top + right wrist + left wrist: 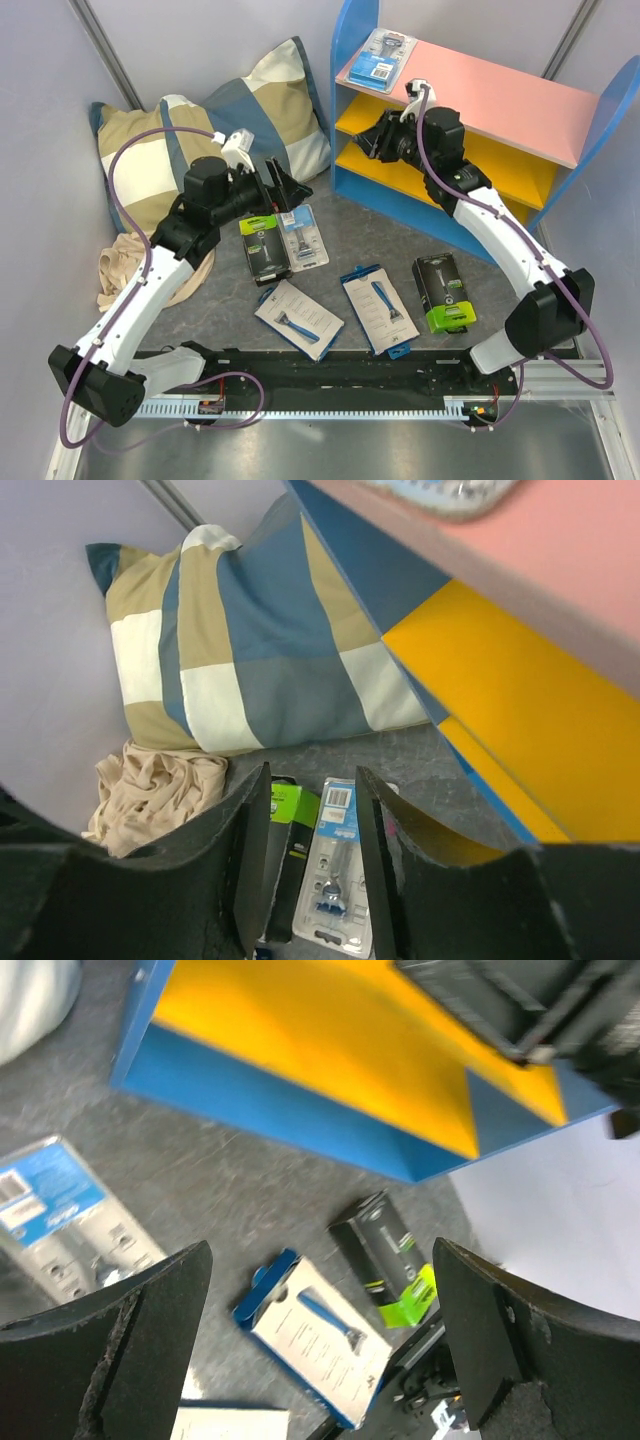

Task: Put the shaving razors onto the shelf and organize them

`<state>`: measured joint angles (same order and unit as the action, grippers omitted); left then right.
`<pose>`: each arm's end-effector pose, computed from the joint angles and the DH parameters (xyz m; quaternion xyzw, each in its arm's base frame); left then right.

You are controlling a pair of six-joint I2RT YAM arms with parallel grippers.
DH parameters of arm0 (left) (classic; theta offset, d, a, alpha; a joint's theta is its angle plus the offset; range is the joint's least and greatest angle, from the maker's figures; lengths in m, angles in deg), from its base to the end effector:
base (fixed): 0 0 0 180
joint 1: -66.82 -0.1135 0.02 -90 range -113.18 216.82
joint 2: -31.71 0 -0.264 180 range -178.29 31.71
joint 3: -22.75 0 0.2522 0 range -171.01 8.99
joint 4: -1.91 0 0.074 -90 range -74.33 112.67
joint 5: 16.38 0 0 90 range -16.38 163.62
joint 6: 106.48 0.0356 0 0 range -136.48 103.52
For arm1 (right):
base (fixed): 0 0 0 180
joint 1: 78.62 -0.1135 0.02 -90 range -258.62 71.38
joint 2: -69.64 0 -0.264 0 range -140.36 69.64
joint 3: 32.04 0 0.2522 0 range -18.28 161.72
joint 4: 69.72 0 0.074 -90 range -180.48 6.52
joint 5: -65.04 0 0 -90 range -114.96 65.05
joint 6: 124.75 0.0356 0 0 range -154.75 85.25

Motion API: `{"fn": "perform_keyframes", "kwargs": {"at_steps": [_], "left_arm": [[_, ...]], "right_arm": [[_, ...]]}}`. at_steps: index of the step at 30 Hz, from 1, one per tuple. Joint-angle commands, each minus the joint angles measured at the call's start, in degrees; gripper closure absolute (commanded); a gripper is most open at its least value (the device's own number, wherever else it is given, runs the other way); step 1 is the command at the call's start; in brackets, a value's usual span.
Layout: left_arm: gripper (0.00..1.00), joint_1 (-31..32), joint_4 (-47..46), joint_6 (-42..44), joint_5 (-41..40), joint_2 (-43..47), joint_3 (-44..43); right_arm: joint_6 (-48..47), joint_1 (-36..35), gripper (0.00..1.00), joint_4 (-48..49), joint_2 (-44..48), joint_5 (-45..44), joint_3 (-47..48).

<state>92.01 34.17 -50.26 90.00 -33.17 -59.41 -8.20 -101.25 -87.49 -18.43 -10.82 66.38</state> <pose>0.2249 -0.1169 0.3995 0.0277 0.7894 -0.3950 0.4690 0.3352 0.1492 0.4086 -0.0557 0.7480 0.3566 0.5570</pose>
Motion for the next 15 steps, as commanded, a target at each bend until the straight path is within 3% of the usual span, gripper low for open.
{"fn": "perform_keyframes", "kwargs": {"at_steps": [1,5,15], "left_arm": [[0.01,-0.32,0.48,3.02,-4.42,1.43,3.27],[0.01,-0.32,0.57,2.85,-5.83,0.55,6.52],[0.08,-0.32,0.48,2.32,-10.67,-7.35,7.32]], "right_arm": [[1.14,-0.48,0.52,3.39,4.57,3.10,-3.97],[1.23,-1.62,0.47,3.57,6.42,2.92,-9.06],[1.49,-5.49,0.17,7.61,9.93,0.55,-22.16]]}}
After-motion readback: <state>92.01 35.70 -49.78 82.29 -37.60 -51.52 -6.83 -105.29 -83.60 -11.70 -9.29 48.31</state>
